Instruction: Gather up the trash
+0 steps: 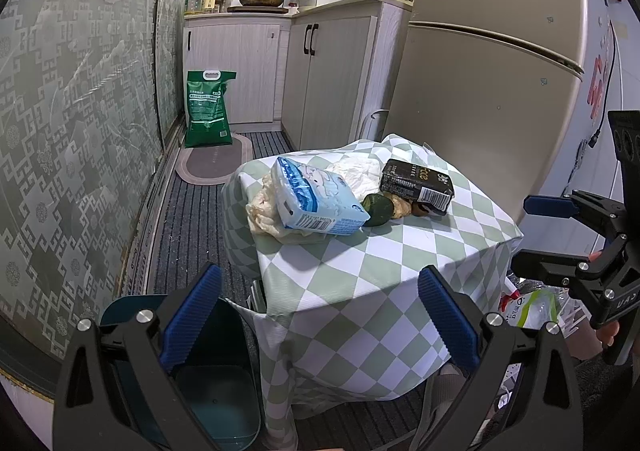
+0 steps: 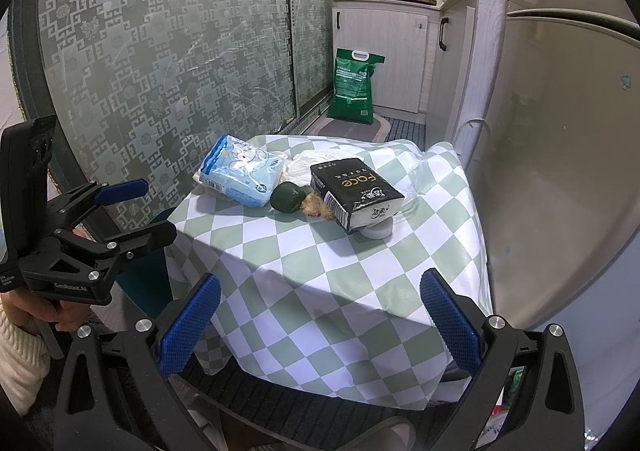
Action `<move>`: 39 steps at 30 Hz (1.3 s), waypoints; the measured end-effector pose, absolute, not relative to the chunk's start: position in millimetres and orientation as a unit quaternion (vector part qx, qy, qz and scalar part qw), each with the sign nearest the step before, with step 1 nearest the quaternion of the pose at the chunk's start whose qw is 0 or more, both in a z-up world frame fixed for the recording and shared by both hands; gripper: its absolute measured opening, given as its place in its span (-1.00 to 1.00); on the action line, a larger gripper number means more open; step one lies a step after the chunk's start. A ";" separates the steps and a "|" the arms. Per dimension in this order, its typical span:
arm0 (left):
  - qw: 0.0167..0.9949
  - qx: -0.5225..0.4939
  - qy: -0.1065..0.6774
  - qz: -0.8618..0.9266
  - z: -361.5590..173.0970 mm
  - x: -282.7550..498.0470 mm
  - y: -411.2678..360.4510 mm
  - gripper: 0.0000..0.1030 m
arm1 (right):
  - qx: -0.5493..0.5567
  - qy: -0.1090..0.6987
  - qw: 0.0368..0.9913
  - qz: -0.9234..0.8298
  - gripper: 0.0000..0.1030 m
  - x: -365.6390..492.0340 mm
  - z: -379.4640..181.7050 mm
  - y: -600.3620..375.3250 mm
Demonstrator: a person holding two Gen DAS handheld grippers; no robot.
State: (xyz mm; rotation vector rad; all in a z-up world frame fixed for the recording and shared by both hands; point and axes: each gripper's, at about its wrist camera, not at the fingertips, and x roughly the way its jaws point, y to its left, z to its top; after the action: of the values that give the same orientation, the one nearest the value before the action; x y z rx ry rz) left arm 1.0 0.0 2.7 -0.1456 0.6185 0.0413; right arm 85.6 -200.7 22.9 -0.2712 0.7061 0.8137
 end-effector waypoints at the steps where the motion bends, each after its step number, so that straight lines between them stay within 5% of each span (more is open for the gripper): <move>1: 0.950 -0.072 0.304 0.020 2.7 1.0 0.0 0.94 | -0.129 0.335 0.850 0.386 0.95 85.6 22.8 -200.7; 39: 0.950 -0.067 0.303 0.019 4.4 -0.1 -3.9 0.94 | -0.130 0.335 0.850 0.386 0.95 85.1 23.2 -200.0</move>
State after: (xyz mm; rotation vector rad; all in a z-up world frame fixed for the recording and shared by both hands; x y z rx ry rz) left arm -0.1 -3.9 4.4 -0.1369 0.6160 0.0383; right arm 85.1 -200.0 23.2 -0.2743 0.7054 0.8134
